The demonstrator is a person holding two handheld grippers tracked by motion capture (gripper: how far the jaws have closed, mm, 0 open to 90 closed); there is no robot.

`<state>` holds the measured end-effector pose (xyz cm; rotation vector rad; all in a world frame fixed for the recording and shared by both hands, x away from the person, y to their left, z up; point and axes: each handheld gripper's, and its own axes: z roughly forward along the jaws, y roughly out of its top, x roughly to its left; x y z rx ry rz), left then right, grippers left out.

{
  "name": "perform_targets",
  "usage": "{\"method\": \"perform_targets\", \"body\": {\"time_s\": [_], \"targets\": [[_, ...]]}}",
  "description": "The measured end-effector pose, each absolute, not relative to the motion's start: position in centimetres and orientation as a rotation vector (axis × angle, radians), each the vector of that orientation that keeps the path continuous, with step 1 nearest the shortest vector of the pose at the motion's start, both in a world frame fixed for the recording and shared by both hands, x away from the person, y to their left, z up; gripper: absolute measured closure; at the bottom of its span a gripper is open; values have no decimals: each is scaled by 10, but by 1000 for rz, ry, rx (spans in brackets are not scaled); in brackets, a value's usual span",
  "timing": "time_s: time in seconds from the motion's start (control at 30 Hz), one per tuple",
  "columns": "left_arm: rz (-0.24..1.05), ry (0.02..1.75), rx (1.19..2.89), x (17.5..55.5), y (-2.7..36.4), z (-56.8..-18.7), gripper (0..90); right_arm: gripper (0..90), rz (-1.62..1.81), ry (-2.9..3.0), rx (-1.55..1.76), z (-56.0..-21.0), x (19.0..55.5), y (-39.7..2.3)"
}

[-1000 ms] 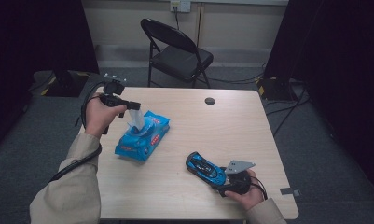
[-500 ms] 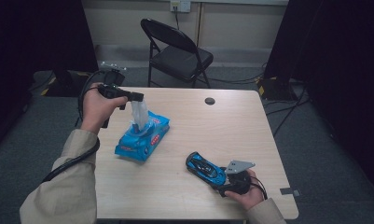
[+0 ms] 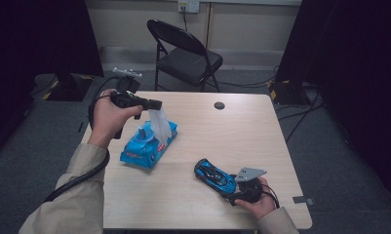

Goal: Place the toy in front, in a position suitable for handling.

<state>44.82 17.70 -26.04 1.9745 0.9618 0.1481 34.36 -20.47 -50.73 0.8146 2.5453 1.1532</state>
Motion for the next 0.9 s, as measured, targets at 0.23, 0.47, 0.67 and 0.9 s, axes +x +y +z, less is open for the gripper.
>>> {"method": "perform_targets", "body": {"time_s": [0.23, 0.47, 0.67, 0.9], "targets": [[112, 920, 1987, 435, 162, -275, 900, 257, 1153, 2546, 814, -507, 344, -205], [52, 888, 2022, 418, 151, -304, 900, 257, 1154, 2545, 815, -507, 344, -205], [-18, 894, 2043, 402, 148, -345, 900, 257, 1153, 2546, 815, -507, 344, -205], [-71, 970, 2059, 394, 155, -402, 900, 257, 1153, 2548, 812, -507, 344, -205]]}}
